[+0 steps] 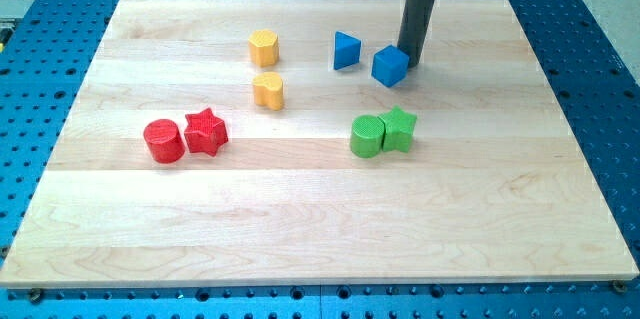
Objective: Place the green blocks diagonally below the bottom left side of the blue cube
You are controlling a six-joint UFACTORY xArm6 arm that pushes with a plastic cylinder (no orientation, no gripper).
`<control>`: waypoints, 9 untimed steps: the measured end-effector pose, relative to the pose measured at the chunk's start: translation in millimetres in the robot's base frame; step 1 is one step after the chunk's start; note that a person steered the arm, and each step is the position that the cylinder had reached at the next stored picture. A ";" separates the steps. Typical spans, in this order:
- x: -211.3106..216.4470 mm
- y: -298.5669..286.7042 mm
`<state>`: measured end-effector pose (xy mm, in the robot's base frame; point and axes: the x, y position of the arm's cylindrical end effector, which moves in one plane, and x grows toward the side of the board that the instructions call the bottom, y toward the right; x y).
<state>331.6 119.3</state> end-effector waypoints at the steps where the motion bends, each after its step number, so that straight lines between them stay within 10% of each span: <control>1: 2.3 19.1; 3: 87.5 87.3; 9: 200.1 -96.7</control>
<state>531.7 22.6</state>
